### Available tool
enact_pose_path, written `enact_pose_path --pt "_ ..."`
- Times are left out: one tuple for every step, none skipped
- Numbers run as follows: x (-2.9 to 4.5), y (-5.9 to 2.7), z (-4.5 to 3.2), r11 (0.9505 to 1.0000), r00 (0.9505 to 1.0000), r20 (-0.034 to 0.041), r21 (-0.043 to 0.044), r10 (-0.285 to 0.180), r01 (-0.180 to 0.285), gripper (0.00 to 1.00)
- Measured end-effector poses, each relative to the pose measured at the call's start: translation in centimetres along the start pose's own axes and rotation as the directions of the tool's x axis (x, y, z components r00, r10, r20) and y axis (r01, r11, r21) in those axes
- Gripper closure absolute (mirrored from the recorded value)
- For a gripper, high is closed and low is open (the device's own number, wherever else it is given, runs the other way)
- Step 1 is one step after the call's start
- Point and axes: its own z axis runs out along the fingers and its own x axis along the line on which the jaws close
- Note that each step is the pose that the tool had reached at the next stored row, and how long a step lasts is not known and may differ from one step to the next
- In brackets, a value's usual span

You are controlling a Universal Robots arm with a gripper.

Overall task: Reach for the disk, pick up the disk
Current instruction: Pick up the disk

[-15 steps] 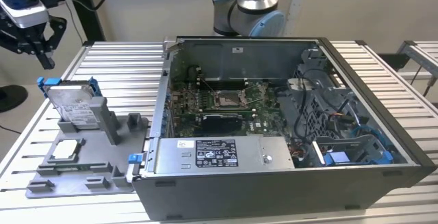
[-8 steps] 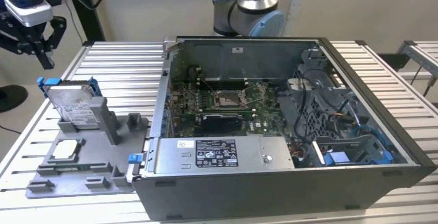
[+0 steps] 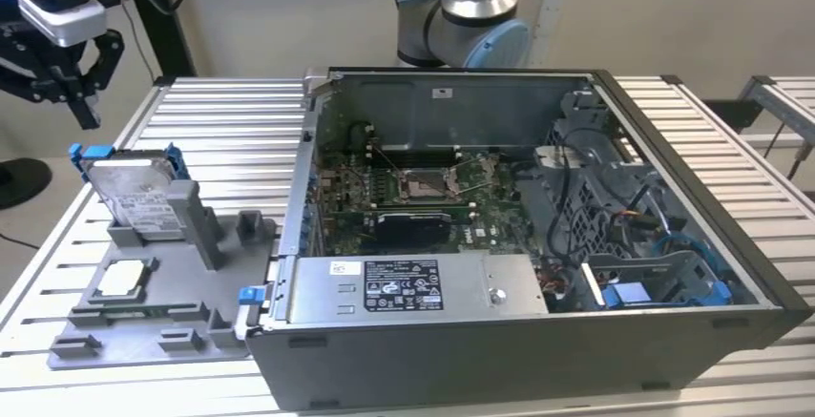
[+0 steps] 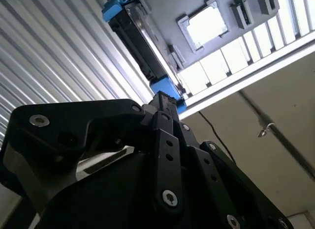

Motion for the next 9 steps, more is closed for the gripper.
enact_pose_path --pt "0.00 0.00 0.00 0.9999 0.9999 -0.0005 0.0000 -0.012 0.012 1.00" --pt "0.00 0.00 0.00 0.9997 0.9997 -0.0010 0.0000 -0.024 0.024 1.00" --pt "0.00 0.00 0.00 0.9993 0.9993 -0.0014 0.0000 -0.036 0.036 1.00" --pt "0.00 0.00 0.00 0.9989 0.9989 -0.0019 0.0000 -0.048 0.048 1.00" --pt "0.00 0.00 0.00 0.9982 0.9982 -0.0023 -0.0001 -0.059 0.059 1.00" --pt "0.00 0.00 0.00 0.9975 0.9975 -0.0027 -0.0001 -0.071 0.071 1.00" --pt "0.00 0.00 0.00 0.9966 0.9966 -0.0031 -0.0002 -0.082 0.082 1.00" --pt "0.00 0.00 0.00 0.9955 0.9955 -0.0036 -0.0001 -0.094 0.094 1.00" --pt "0.00 0.00 0.00 0.9944 0.9944 -0.0041 -0.0001 -0.106 0.106 1.00"
